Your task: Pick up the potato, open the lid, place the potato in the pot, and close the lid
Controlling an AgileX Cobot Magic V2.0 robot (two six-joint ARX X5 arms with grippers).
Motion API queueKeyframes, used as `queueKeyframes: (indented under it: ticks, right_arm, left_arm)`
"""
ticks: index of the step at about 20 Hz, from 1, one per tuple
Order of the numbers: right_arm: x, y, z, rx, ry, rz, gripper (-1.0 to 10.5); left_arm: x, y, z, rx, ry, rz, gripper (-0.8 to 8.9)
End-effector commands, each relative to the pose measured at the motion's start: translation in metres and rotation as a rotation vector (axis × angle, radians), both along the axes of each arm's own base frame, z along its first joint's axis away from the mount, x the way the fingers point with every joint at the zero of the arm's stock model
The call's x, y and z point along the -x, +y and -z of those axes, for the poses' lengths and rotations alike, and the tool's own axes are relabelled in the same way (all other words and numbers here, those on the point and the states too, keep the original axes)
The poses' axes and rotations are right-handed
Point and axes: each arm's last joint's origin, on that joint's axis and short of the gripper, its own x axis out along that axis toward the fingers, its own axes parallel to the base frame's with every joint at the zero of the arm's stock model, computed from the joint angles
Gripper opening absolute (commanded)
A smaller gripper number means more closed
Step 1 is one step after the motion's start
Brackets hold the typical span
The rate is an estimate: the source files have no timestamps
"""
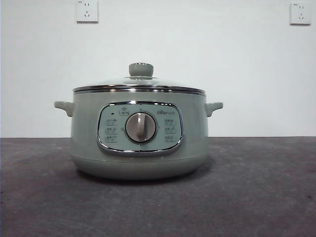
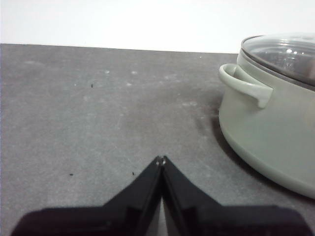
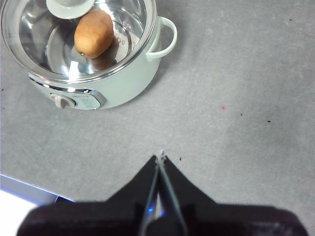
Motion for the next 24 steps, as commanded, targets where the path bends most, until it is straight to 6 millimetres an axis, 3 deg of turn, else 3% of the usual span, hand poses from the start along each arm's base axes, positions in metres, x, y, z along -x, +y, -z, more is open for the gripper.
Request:
queueKeyframes:
  ticks: [1, 6, 8, 10, 12, 15, 19, 21, 24]
  right_arm:
    - [0.000, 0.000, 0.004, 0.028, 0.021, -0.001, -0.1]
    - [0.001, -0.007, 0.003, 0.034, 0.000, 0.028, -0.1]
    - [-0.004, -0.018, 0.004, 0.102, -0.065, 0.020, -0.1]
    - [-0.009, -0.027, 0.017, 0.080, -0.236, -0.015, -0.1]
    - [-0.010, -0.039, 0.049, -0.052, -0.428, 0.029, -0.1]
    - [-0.007, -0.062, 0.118, -0.168, -0.669, 0.128, -0.1]
    - [0.006, -0.081, 0.210, -0.156, -0.767, 0.253, -0.1]
    - [0.008, -0.086, 0.235, -0.138, -0.759, 0.292, -0.1]
    - [0.009, -0.089, 0.251, -0.132, -0.748, 0.309, -0.1]
  left_arm:
    - [-0.001, 0.000, 0.005, -0.003, 0.024, -0.002, -0.01]
    - [-0.002, 0.000, 0.007, -0.004, 0.053, -0.002, -0.01]
    - [-0.002, 0.000, 0.007, -0.005, 0.059, -0.002, -0.01]
    - [-0.002, 0.000, 0.008, -0.005, 0.068, -0.002, -0.01]
    - [-0.003, 0.000, 0.008, -0.005, 0.070, -0.002, -0.01]
    - [-0.003, 0.000, 0.009, -0.005, 0.073, -0.002, -0.01]
    - [-0.003, 0.000, 0.009, -0.006, 0.073, -0.001, -0.01]
    - [-0.003, 0.000, 0.009, -0.005, 0.073, -0.002, -0.01]
    - [-0.003, 0.000, 0.009, -0.005, 0.073, -0.002, -0.01]
